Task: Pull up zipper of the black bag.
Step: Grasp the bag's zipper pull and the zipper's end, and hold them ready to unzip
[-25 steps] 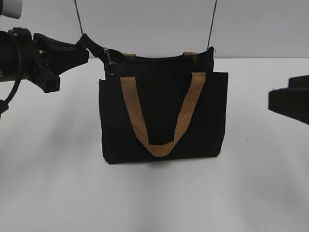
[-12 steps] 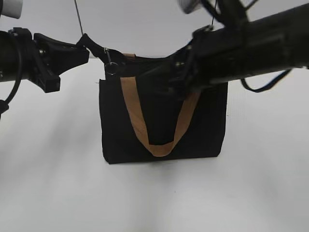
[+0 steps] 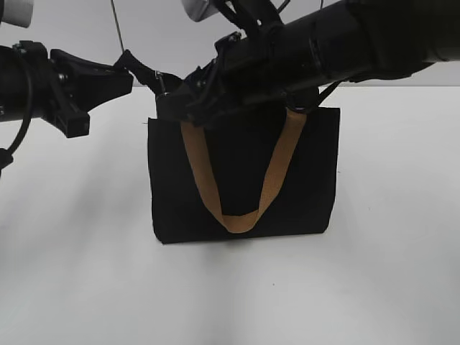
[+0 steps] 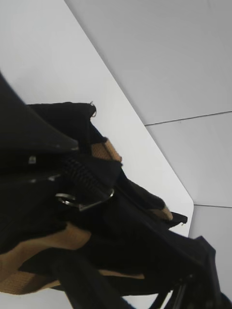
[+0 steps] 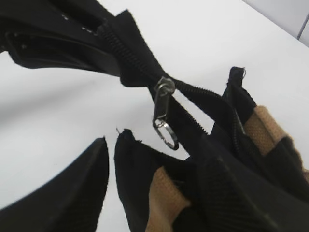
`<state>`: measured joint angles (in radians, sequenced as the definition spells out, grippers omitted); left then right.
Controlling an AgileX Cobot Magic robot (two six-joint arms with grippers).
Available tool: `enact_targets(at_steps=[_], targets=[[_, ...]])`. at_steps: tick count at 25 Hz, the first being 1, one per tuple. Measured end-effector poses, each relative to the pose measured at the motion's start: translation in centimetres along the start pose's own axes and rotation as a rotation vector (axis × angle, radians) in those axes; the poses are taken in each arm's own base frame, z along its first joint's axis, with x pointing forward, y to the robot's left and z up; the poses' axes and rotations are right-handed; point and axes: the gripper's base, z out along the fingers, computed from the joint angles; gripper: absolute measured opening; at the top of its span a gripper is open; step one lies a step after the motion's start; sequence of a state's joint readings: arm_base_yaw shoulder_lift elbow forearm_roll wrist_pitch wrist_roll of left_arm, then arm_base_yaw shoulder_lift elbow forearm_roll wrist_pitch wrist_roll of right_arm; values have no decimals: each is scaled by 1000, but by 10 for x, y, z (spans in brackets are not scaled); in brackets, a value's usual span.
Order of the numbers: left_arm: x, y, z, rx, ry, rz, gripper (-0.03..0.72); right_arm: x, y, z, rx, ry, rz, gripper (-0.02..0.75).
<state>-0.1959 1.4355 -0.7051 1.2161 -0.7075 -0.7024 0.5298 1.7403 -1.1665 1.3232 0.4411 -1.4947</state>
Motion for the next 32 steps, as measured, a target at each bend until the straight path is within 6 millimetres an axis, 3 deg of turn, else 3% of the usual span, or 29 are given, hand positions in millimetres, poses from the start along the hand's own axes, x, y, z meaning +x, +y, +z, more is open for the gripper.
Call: enact_targets(at_steps=[6, 15, 25, 27, 32], targets=[[0, 0, 0, 1, -2, 0, 27, 12, -6, 17, -6, 40, -21, 450], [0, 0, 0, 3, -3, 0, 27, 16, -8, 23, -5, 43, 14, 442], [0, 0, 0, 3, -4, -1, 27, 8, 11, 34, -18, 33, -59, 440], [0, 0, 0, 3, -4, -1, 27, 8, 10, 35, -12, 33, -58, 418], [0, 0, 0, 3, -4, -1, 27, 8, 9, 35, -1, 32, -60, 280]])
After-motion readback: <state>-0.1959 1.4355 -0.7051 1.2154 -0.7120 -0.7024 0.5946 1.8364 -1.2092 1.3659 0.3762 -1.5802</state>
